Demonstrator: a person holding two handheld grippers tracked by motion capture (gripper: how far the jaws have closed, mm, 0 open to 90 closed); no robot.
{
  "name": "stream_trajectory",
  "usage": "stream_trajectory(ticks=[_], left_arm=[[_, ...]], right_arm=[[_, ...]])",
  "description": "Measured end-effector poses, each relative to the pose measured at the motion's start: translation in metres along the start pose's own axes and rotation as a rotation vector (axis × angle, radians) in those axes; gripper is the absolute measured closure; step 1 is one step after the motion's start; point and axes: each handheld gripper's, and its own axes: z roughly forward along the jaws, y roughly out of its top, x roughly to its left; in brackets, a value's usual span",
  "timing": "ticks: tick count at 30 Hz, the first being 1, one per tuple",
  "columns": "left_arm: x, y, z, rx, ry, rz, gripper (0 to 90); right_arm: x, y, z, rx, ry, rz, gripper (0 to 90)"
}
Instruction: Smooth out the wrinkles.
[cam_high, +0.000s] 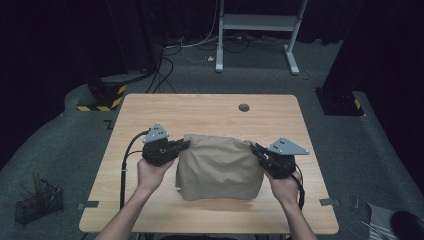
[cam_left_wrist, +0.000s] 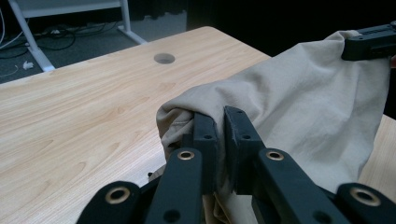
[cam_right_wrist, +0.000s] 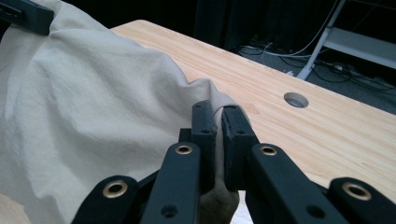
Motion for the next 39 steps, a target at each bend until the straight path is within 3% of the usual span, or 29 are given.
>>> stream_trajectory(ticks=[13, 39], left_arm=[[0.005, 0.0, 0.008, 0.016, 0.006, -0.005, 83.9], [0.014, -0.002, 0.022, 0.031, 0.016, -0.021, 83.9]], right_arm=[[-0.004, -0.002, 0.011, 0.014, -0.027, 0.013, 85.6], [-0.015, -0.009, 0.025, 0.008, -0.012, 0.062, 85.5]])
